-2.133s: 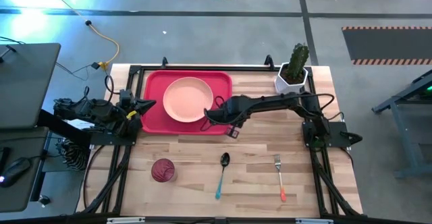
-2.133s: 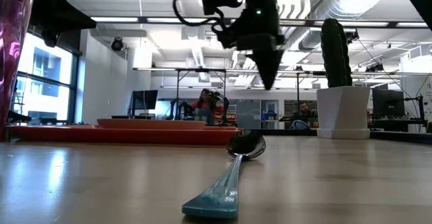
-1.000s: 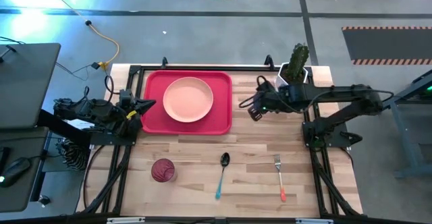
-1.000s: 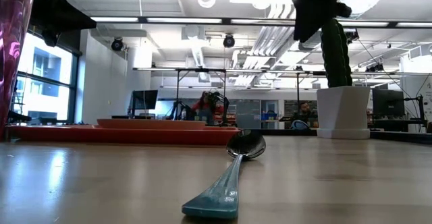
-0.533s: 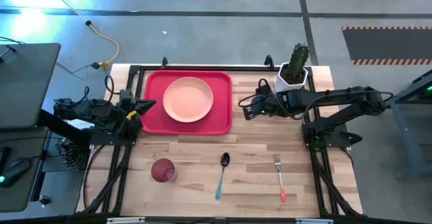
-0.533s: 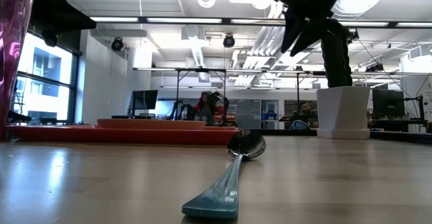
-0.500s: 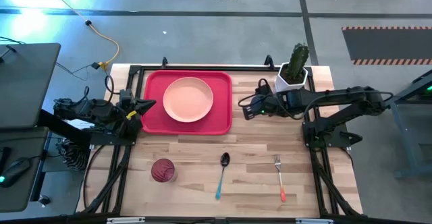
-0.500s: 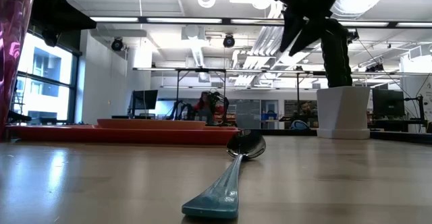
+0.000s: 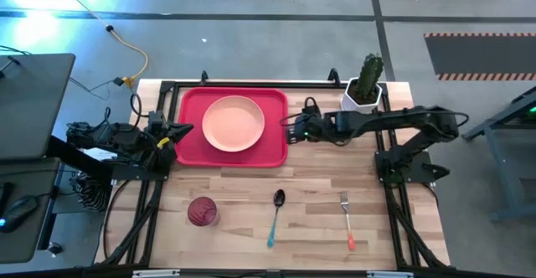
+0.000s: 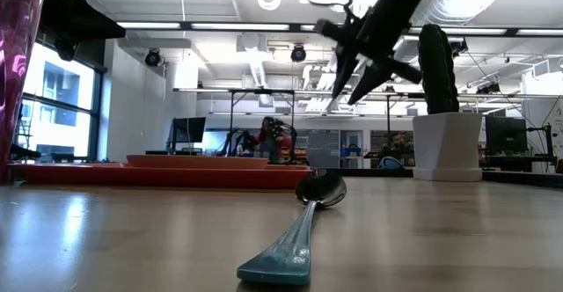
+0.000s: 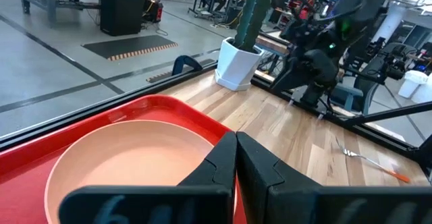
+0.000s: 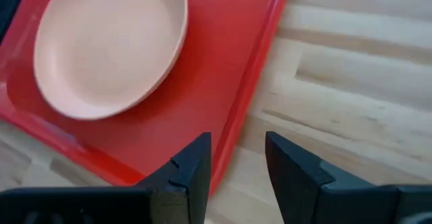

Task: Pick and place plate/cup/fork/spoon on tray
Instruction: Move the red serving tray to the upper middle of the table

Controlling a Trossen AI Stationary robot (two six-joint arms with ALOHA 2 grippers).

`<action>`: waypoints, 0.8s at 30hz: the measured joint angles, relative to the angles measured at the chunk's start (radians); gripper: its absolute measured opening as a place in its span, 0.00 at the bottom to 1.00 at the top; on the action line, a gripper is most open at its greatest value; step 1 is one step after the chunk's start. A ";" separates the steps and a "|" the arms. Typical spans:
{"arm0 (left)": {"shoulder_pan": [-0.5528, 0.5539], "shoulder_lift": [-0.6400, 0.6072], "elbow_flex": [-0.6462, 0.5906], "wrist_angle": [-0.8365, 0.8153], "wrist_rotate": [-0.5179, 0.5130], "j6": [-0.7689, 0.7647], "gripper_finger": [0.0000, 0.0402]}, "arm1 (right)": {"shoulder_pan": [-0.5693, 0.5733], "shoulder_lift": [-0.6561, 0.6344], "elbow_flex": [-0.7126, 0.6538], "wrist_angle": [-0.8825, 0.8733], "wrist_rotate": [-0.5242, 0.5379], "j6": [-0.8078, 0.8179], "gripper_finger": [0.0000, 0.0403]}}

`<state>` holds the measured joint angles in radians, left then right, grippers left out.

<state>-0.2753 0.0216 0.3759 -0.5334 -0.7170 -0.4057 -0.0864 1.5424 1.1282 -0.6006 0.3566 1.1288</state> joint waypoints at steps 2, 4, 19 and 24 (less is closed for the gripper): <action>0.000 0.000 0.000 0.000 0.000 0.000 0.00 | -0.013 0.029 0.000 -0.002 -0.022 0.024 0.32; 0.000 0.000 0.000 0.000 0.000 0.000 0.00 | -0.025 0.053 0.000 0.014 -0.048 0.026 0.32; 0.000 0.000 0.000 -0.001 -0.001 0.000 0.00 | -0.096 0.210 0.000 0.185 -0.099 0.023 0.32; 0.000 0.000 0.000 -0.002 -0.001 0.001 0.00 | -0.112 0.266 0.000 0.221 -0.105 0.017 0.32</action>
<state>-0.2752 0.0212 0.3759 -0.5350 -0.7181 -0.4049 -0.1988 1.8085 1.1282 -0.3796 0.2520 1.1462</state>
